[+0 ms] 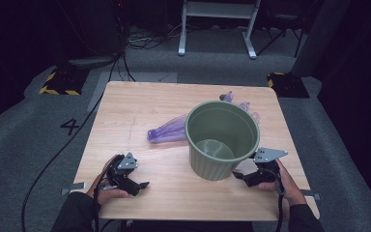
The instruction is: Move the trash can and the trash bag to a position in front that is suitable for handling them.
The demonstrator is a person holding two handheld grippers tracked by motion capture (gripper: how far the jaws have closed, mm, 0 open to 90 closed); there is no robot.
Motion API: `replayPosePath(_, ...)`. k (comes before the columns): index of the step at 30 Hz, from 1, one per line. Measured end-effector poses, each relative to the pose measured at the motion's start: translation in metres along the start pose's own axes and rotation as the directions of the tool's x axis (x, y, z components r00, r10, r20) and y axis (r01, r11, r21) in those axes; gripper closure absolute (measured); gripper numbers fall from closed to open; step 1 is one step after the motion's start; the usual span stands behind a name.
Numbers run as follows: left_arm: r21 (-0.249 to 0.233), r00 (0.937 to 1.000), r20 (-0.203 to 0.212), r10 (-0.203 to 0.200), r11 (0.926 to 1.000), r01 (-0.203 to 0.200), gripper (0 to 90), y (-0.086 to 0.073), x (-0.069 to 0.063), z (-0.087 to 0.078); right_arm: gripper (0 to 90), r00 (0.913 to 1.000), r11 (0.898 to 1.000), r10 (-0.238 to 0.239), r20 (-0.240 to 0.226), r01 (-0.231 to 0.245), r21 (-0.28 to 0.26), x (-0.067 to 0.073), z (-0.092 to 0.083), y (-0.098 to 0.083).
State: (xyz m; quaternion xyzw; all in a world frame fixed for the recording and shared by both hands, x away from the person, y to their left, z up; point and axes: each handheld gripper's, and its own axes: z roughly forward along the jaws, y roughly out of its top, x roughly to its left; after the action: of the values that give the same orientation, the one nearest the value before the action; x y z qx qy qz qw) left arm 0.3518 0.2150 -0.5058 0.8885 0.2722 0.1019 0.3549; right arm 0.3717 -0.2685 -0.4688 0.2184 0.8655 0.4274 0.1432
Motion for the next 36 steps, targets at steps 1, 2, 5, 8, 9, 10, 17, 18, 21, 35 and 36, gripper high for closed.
replayPosePath(1, 0.001, 1.0000, 0.000, -0.001, 1.0000, 0.001, 0.3, 0.000, 0.000, 0.000, 15.1, 1.0000, 1.000, -0.003, 0.001, 0.003, 0.002, 0.000, 0.001, 0.001)
replayPosePath(2, 0.001, 1.0000, 0.000, -0.001, 1.0000, 0.001, 0.2, 0.000, 0.000, 0.000, 15.2, 1.0000, 1.000, -0.008, -0.002, 0.008, 0.007, 0.001, 0.003, 0.002)
replayPosePath(5, 0.001, 1.0000, 0.000, -0.001, 1.0000, 0.001, 0.3, 0.000, 0.000, 0.000, 15.1, 0.9999, 1.000, -0.003, -0.014, 0.003, 0.004, 0.000, 0.007, 0.003)
replayPosePath(8, 0.001, 1.0000, 0.000, -0.001, 1.0000, 0.001, 0.2, 0.000, 0.000, 0.000, 15.2, 0.9999, 1.000, -0.005, -0.014, 0.005, -0.001, 0.000, 0.010, 0.003)
replayPosePath(9, 0.001, 1.0000, 0.000, 0.000, 1.0000, 0.000, 0.2, 0.000, 0.000, 0.000, 15.2, 0.9999, 1.000, -0.005, -0.014, 0.005, -0.001, 0.000, 0.010, 0.003)
replayPosePath(10, 0.001, 1.0000, 0.000, 0.000, 1.0000, 0.000, 0.2, 0.000, 0.000, 0.000, 15.5, 0.9999, 1.000, -0.006, -0.011, 0.006, 0.000, 0.001, 0.012, 0.005)
replayPosePath(17, 0.001, 1.0000, 0.000, 0.000, 1.0000, 0.000, 0.3, 0.000, 0.000, 0.000, 15.7, 0.9994, 1.000, -0.022, -0.025, 0.022, 0.001, 0.005, 0.019, 0.010)
replayPosePath(18, 0.001, 1.0000, 0.000, 0.000, 1.0000, 0.000, 0.3, 0.000, 0.000, 0.000, 15.7, 0.9993, 1.000, -0.026, -0.026, 0.026, -0.001, 0.006, 0.020, 0.011)
replayPosePath(21, 0.001, 1.0000, 0.000, 0.000, 1.0000, 0.000, 0.3, 0.000, 0.000, 0.000, 15.7, 0.9992, 1.000, -0.030, -0.027, 0.030, -0.009, 0.010, 0.025, 0.014)
replayPosePath(35, 0.000, 1.0000, 0.005, 0.004, 1.0000, -0.004, 0.3, 0.000, 0.001, 0.000, 16.0, 0.9977, 0.999, -0.040, -0.055, 0.038, -0.039, 0.027, 0.045, 0.024)
replayPosePath(36, 0.001, 1.0000, 0.006, 0.004, 1.0000, -0.004, 0.3, 0.000, 0.001, 0.000, 16.0, 0.9975, 0.998, -0.042, -0.057, 0.039, -0.042, 0.029, 0.046, 0.025)
